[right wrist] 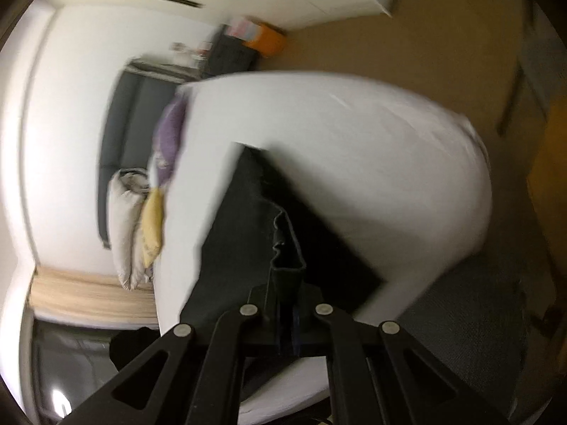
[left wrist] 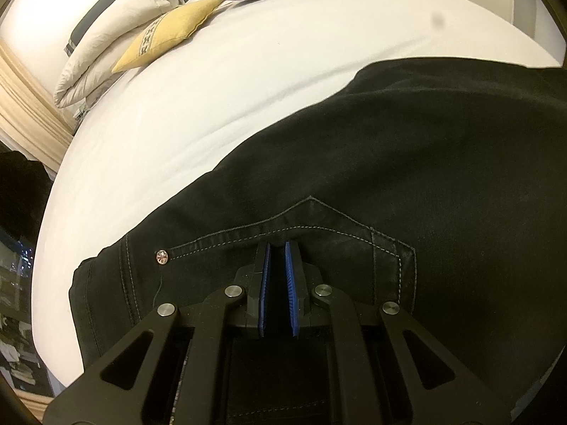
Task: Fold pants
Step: 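Lower the folded leg ends onto the jeans with the right gripper while the left gripper releases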
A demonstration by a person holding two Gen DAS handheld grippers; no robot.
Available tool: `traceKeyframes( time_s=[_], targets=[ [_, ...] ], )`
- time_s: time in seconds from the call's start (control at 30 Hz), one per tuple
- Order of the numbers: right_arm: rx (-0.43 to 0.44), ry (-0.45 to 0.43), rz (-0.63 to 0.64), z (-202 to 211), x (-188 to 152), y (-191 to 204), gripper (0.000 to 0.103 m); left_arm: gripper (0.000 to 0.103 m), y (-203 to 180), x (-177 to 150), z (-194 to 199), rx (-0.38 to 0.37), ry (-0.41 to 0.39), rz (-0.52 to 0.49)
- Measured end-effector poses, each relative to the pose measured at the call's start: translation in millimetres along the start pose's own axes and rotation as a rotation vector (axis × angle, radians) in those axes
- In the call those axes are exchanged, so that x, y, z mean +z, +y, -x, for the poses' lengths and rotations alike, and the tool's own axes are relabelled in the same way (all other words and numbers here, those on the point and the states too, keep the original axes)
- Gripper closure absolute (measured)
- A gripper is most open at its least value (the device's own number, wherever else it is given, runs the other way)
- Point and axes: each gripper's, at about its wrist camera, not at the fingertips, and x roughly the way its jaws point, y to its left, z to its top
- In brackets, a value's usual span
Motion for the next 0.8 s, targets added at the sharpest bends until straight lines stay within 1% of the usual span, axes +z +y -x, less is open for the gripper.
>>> traceKeyframes(
  time_s=[0.03,0.07,0.1,0.13,0.2,0.23,0.3,0.33,0.37,0.43,0.53,0.63,0.7,0.8],
  targets=[
    [-0.019,0.014,-0.019,-8.1,-1.9,-9.3,0.099,0.094,2.1,0.8,3.5,-0.005,0.005,0.006],
    [-0.010,0.014,-0.031,-10.5,-6.6,-18.6,0.099,0.094,2.7,2.3,7.7,-0.006,0.017,0.007],
    [-0.006,-0.001,-0.019,-9.6,-8.6,-18.5,0.099,0.094,1.6,4.2,13.7,-0.019,0.021,0.000],
    [-0.020,-0.009,0.006,-7.0,-9.9,-13.9,0.099,0.094,-2.3,7.8,25.4,-0.052,-0.004,-0.010],
    [-0.034,-0.020,0.040,1.2,-10.1,-0.3,0.098,0.094,-11.5,17.5,41.1,-0.080,-0.045,-0.029],
    [-0.027,-0.029,0.056,6.9,-9.9,5.1,0.098,0.094,-17.5,24.8,48.8,-0.095,-0.069,-0.039],
    [-0.012,-0.042,0.085,14.4,-8.7,19.4,0.098,0.094,-30.8,44.5,59.3,-0.165,-0.103,-0.038],
    [-0.007,-0.043,0.091,15.8,-7.9,22.9,0.098,0.094,-43.1,59.1,59.5,-0.221,-0.104,-0.052],
    [-0.012,-0.040,0.094,15.7,-7.9,23.4,0.098,0.094,-53.1,68.1,57.6,-0.246,-0.100,-0.076],
    [-0.025,-0.027,0.068,12.6,-6.6,16.5,0.098,0.094,-84.9,88.0,47.2,-0.261,-0.093,-0.180],
    [-0.043,-0.008,0.034,7.3,-9.8,-1.7,0.098,0.094,-114.2,108.6,17.9,-0.301,-0.026,-0.242],
    [-0.046,0.002,0.020,3.3,-10.4,-13.9,0.098,0.094,-127.0,119.4,-14.7,-0.303,0.052,-0.264],
    [-0.048,0.003,0.023,1.8,-9.9,-15.9,0.098,0.094,-130.2,128.7,-24.2,-0.295,0.063,-0.276],
    [-0.065,-0.003,0.047,0.1,-9.2,-12.4,0.098,0.094,-138.9,141.4,-28.6,-0.225,0.061,-0.321]
  ],
)
